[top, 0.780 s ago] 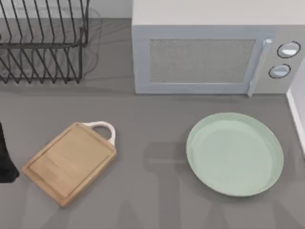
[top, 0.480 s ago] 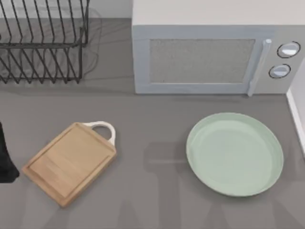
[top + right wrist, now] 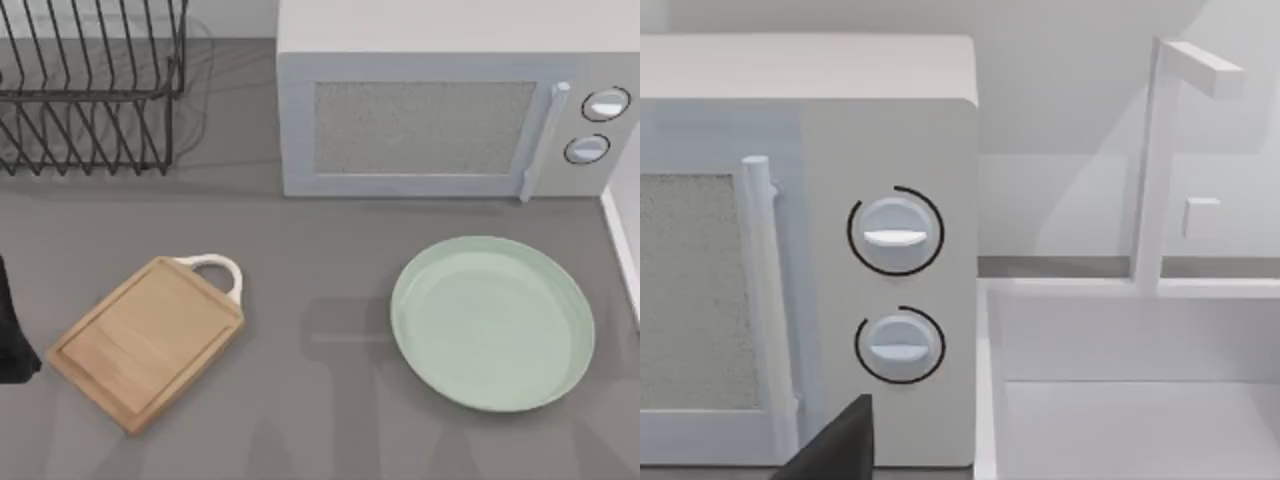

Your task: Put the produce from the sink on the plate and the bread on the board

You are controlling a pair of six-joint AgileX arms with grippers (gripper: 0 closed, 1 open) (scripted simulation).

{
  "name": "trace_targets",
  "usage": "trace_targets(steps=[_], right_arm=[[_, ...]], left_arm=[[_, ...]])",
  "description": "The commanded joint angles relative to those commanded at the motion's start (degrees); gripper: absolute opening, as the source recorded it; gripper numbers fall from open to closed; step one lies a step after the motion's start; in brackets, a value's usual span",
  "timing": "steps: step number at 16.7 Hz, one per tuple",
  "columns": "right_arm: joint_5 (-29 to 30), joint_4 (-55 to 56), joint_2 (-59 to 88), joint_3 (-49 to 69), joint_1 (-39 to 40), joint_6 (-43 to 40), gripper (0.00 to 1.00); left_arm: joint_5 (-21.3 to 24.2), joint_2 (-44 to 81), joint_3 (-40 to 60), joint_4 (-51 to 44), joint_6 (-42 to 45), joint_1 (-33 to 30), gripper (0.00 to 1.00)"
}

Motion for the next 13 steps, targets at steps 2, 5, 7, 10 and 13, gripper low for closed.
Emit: trace_targets(steps=[2,5,7,10,13], right_arm=[[0.0,0.0,0.0,0.0,0.0,0.0,1.00],[0.0,0.0,0.0,0.0,0.0,0.0,1.00],[0.0,0.0,0.0,0.0,0.0,0.0,1.00],[0.0,0.0,0.0,0.0,0.0,0.0,1.00],[0.0,-1.1,1.7,1.7,-0.4,-0.4,1.00]], left_arm=[[0.0,0.0,0.0,0.0,0.0,0.0,1.00],[0.0,0.0,0.0,0.0,0.0,0.0,1.00],[0.0,0.0,0.0,0.0,0.0,0.0,1.00],[0.0,0.0,0.0,0.0,0.0,0.0,1.00],[0.0,0.0,0.0,0.0,0.0,0.0,1.00]])
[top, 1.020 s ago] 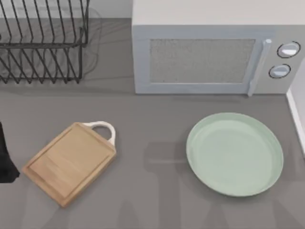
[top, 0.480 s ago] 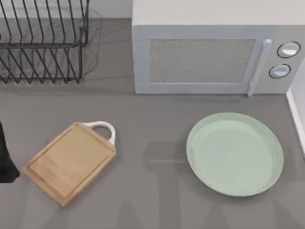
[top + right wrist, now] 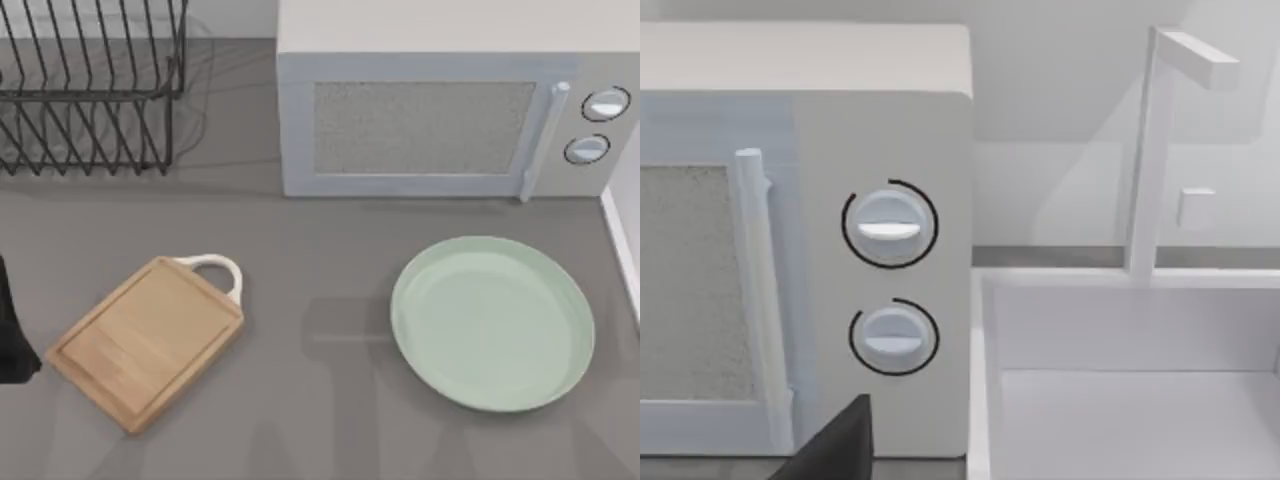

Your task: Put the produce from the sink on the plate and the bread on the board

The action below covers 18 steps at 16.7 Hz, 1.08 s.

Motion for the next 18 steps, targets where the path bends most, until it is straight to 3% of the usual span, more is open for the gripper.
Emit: trace_targets(steps=[6,18], right_arm=[[0.0,-11.0,19.6,16.5,-3.7,-3.5,1.00],[0.1,-45.5,90.5,68.3,-15.1,-14.3,1.00]], left_arm=[[0.0,0.0,0.0,0.0,0.0,0.0,1.00],[0.0,0.0,0.0,0.0,0.0,0.0,1.00]])
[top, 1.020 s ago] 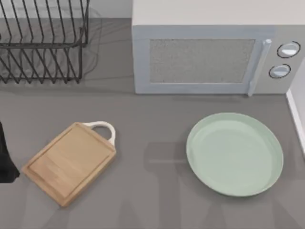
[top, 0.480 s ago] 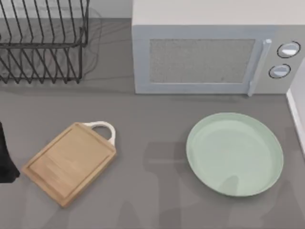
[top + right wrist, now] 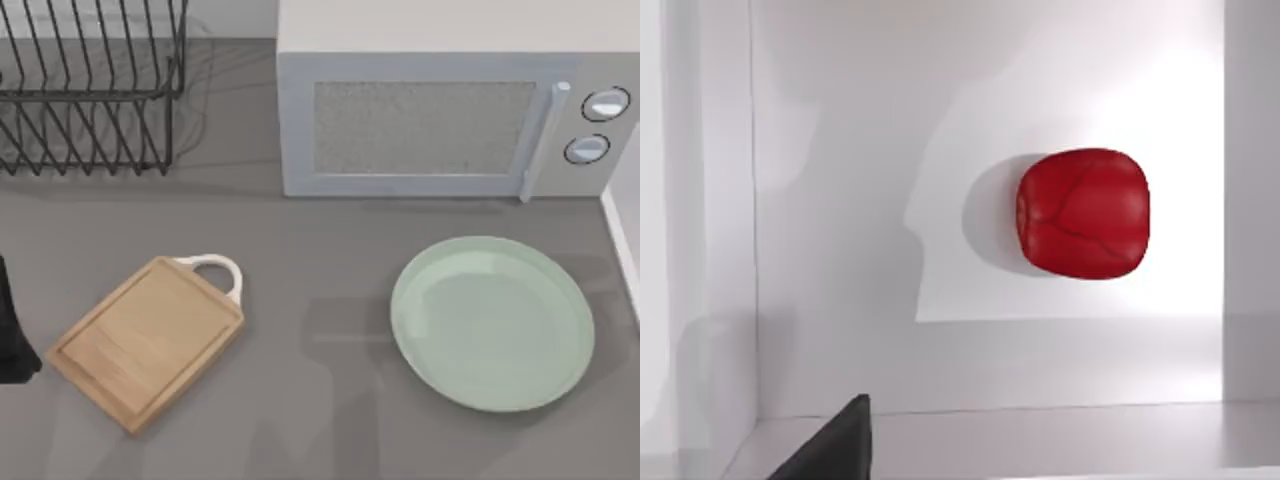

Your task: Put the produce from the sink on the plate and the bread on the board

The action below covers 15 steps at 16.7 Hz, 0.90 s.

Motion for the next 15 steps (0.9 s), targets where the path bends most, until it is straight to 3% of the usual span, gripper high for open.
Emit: trace_targets(steps=[7,15], right_arm=[[0.0,-12.3,25.7,18.5,-4.1,-3.9,1.00],[0.0,-13.2,27.8,19.9,-4.1,-4.2,1.00]], left_arm=[[0.0,0.0,0.0,0.0,0.0,0.0,1.00],[0.0,0.0,0.0,0.0,0.0,0.0,1.00]])
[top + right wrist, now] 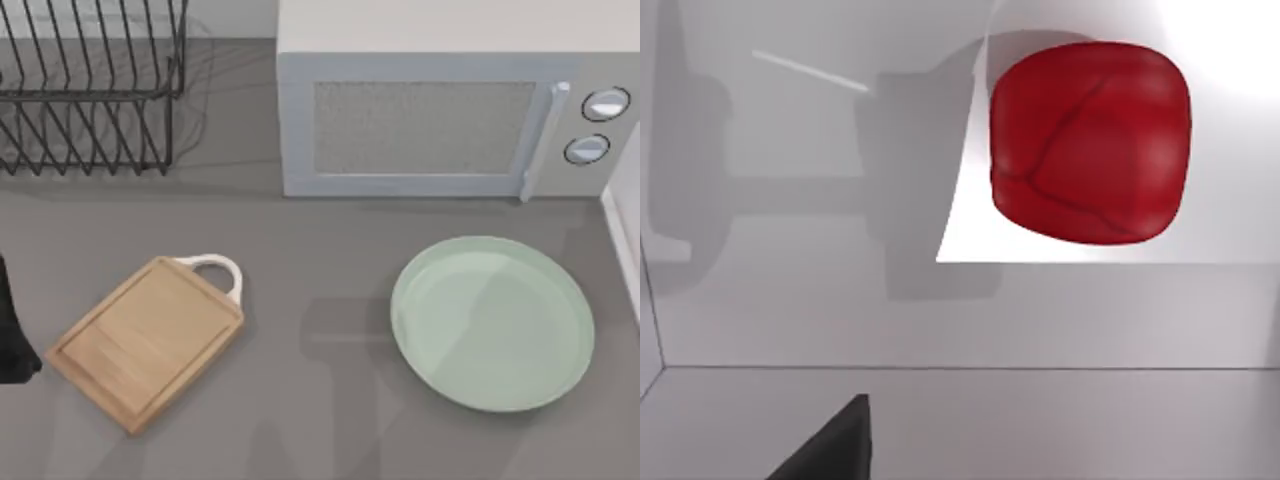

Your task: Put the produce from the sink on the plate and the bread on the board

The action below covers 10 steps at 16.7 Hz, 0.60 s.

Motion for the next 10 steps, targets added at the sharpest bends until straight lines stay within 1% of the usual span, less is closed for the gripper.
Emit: trace_targets(steps=[3,8,10], right_arm=[[0.0,4.0,2.6,-1.8,0.0,0.1,1.00],[0.1,19.7,11.3,-7.3,-0.1,0.2,1.00],[0.1,24.4,14.4,-9.3,-0.2,0.2,1.00]], left_arm=[[0.0,0.0,0.0,0.0,0.0,0.0,1.00],[0.0,0.0,0.0,0.0,0.0,0.0,1.00],[0.0,0.0,0.0,0.0,0.0,0.0,1.00]])
